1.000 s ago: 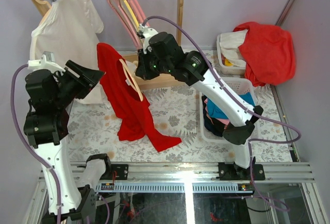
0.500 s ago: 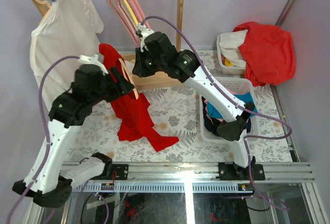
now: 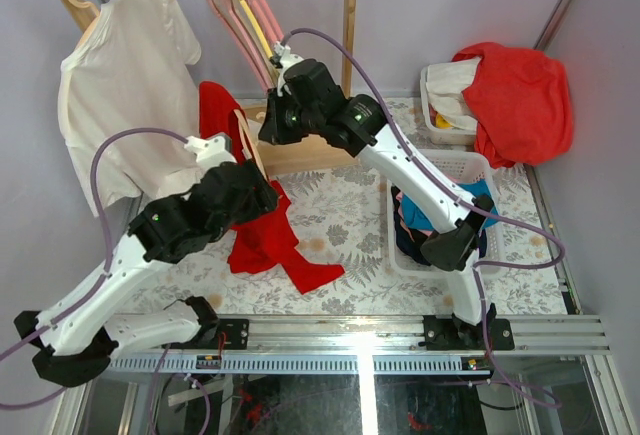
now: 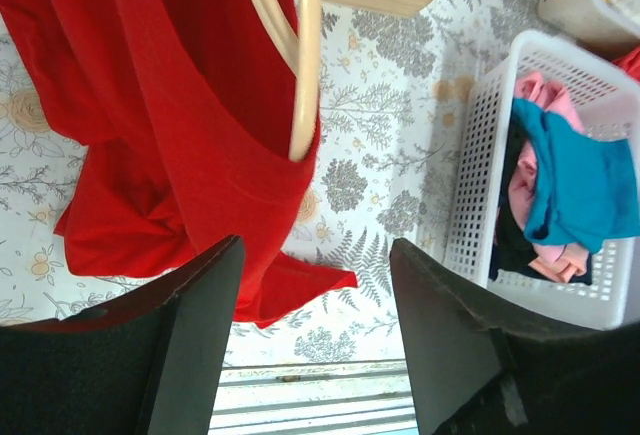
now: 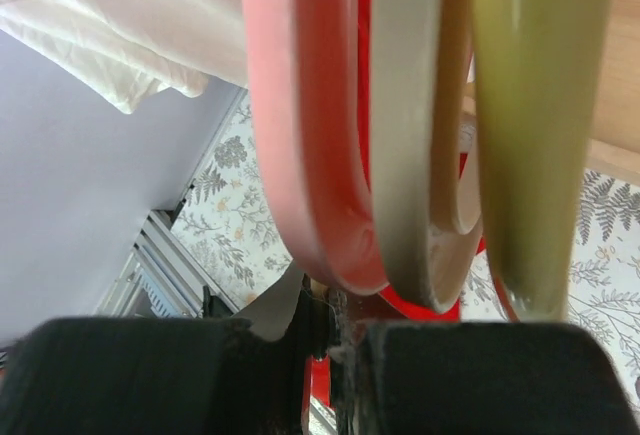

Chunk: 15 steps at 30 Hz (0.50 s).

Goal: Place the t-shirt on the hanger

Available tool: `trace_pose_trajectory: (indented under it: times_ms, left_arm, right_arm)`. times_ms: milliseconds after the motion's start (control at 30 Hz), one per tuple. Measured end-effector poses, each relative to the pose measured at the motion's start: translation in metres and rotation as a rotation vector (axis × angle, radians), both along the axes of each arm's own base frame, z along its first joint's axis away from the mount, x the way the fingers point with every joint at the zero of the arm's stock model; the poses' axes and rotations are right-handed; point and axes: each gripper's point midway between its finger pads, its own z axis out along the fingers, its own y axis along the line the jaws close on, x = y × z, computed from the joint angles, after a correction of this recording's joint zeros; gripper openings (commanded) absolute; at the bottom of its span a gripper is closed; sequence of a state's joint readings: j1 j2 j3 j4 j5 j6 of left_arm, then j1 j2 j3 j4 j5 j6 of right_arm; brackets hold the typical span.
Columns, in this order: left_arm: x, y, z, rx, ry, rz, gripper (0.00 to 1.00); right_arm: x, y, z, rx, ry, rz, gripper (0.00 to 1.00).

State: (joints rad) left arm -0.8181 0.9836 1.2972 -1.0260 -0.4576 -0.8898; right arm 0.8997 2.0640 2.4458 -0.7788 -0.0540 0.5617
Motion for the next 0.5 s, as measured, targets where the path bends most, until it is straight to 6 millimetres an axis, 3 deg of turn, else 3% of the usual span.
trace_pose_trajectory:
  times_ms: [233, 500]
  left_arm:
    - [-0.003, -0.02, -0.027, 0.123, 0.017, 0.024, 0.61]
    - [-0.002, -0.009, -0.038, 0.201, -0.002, 0.116, 0.59]
  right_arm:
    - [0.002, 0.003, 0.006, 0.047, 0.024, 0.002, 0.0]
    - [0.0, 0.007, -0.002, 0.058, 0.054, 0.016, 0.0]
